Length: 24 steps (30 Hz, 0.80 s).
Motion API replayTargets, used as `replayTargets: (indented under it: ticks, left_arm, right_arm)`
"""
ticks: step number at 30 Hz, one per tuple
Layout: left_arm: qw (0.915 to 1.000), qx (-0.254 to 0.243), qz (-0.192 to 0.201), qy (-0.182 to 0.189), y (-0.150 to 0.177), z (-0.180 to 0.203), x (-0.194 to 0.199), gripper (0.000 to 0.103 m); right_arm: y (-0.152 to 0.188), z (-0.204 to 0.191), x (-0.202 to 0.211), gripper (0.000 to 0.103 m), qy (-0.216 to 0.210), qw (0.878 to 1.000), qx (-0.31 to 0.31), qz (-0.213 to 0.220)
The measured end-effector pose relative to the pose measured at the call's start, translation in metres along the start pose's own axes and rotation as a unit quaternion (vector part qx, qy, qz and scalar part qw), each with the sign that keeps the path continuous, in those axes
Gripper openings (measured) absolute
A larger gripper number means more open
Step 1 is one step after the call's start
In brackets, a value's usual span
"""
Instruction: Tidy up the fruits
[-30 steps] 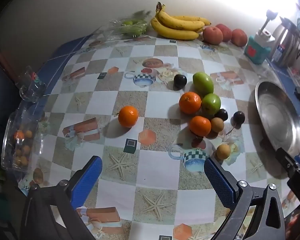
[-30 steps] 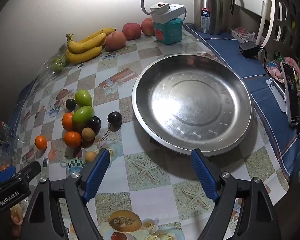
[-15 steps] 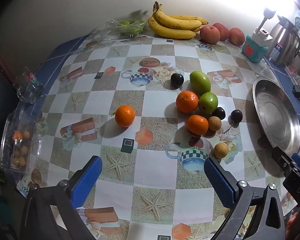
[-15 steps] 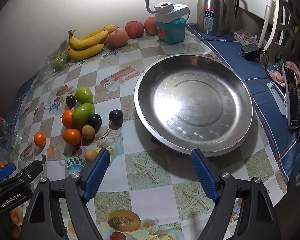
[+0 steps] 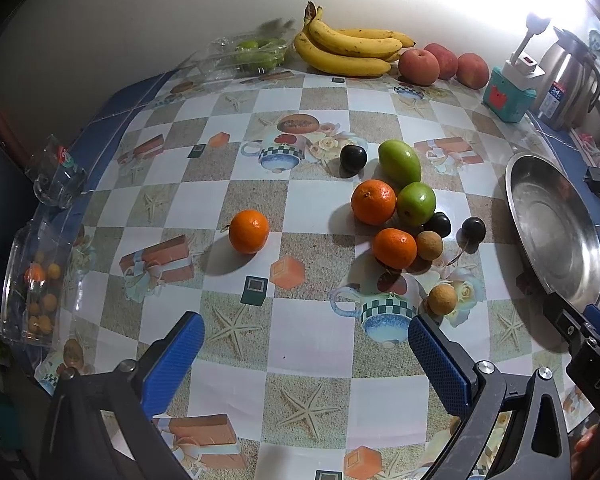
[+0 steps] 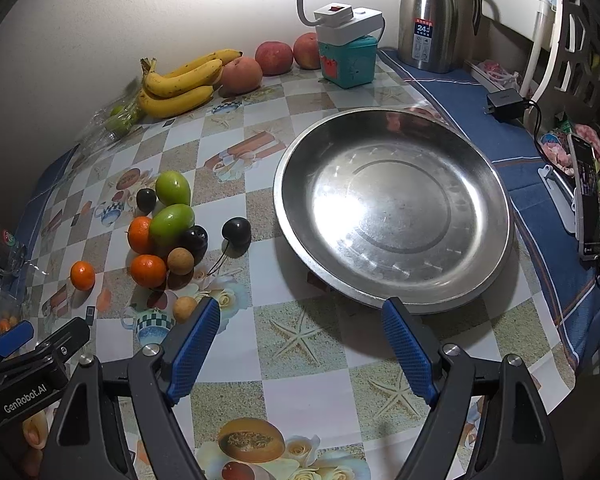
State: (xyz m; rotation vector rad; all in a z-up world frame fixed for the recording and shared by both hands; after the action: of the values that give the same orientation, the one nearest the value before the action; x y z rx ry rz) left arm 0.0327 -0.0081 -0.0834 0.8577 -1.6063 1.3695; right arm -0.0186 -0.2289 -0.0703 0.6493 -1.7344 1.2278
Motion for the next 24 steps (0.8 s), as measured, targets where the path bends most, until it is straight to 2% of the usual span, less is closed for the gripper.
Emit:
replayTargets:
  ticks: [24]
  left_arm:
    - [0.9998, 0.014, -0.016, 0.002, 0.002, -0.0049, -0.0052, 0.103]
  right_arm:
    - [0.0008, 0.0016, -0.0022, 0.084, 0.001, 1.0, -0.005, -0.003]
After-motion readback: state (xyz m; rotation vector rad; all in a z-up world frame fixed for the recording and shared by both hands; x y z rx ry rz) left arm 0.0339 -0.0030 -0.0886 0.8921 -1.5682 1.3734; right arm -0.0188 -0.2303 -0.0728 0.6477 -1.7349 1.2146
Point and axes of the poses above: each gripper's, at about its wrist camera, not at the fingertips, and x roughly against the way its jaws point, z to its right, y to its underside, the point moved 8 cm from there along -x, roughly the way its jaws point, and after that the axes turned 1 degree about -x, right-handed, at the moved point
